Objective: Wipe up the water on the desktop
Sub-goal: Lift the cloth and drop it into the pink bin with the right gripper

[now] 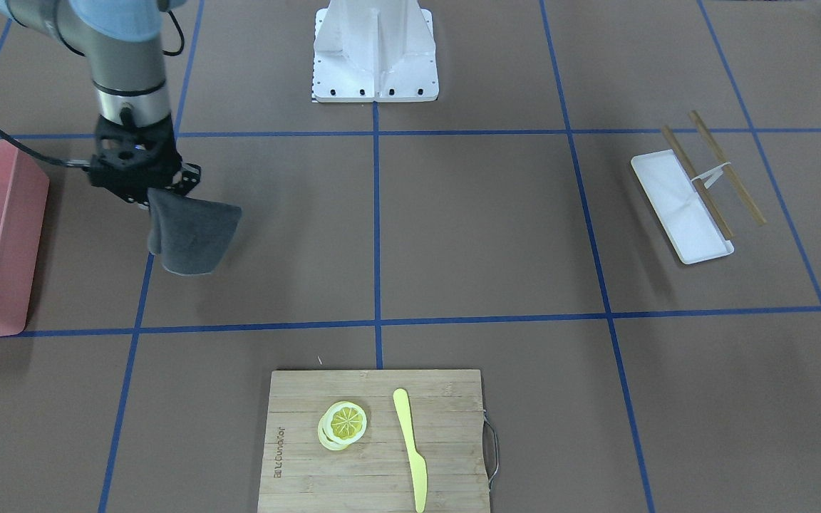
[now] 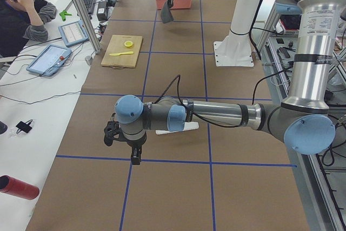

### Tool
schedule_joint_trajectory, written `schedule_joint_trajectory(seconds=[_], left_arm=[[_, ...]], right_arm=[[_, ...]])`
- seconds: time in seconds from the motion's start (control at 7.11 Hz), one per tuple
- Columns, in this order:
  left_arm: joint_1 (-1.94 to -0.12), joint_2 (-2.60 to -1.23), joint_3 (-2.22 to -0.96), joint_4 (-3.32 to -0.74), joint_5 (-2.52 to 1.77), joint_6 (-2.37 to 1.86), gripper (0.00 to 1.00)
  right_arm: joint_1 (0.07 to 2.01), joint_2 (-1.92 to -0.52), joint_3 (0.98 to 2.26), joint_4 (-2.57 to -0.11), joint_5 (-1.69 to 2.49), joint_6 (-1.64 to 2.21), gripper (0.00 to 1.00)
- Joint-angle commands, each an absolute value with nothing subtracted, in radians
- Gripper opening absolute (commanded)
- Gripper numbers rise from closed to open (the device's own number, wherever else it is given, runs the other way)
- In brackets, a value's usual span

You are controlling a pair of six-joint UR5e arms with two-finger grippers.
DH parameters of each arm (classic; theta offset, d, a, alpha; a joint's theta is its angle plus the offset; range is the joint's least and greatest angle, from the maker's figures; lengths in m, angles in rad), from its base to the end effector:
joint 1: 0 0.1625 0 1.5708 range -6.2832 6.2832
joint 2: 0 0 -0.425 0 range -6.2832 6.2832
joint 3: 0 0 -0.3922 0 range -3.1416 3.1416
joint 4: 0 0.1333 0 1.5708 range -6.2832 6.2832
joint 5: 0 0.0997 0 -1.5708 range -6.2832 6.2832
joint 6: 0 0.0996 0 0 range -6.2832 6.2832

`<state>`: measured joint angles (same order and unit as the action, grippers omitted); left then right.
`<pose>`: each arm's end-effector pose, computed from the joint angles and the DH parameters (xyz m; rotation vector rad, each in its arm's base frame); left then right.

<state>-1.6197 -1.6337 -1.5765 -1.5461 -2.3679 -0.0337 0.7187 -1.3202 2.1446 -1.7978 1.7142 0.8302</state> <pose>-0.0874 -0.5170 0.6249 0.0476 0.7967 -0.0607 -0.3051 -0.4251 0.3117 0.2939 -0.5373 -0.0640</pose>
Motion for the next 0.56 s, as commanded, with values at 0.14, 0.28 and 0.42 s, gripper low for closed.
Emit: schedule_joint_trajectory(seconds=[0.14, 0.28, 0.42], left_arm=[[-1.618, -1.634, -1.575, -1.548, -2.368, -0.034, 0.98], [-1.618, -1.634, -1.577, -1.548, -2.368, -0.034, 0.98], [-1.617, -1.634, -1.577, -1.548, -2.368, -0.034, 0.98]], right_arm=[[0.97, -1.638, 2.324, -1.798, 1.89, 0.378, 0.0], [1.092, -1.705, 2.324, -1.796, 1.96, 0.197, 0.0], [1.211, -1.773, 2.316, -1.796, 2.033, 0.032, 0.0]])
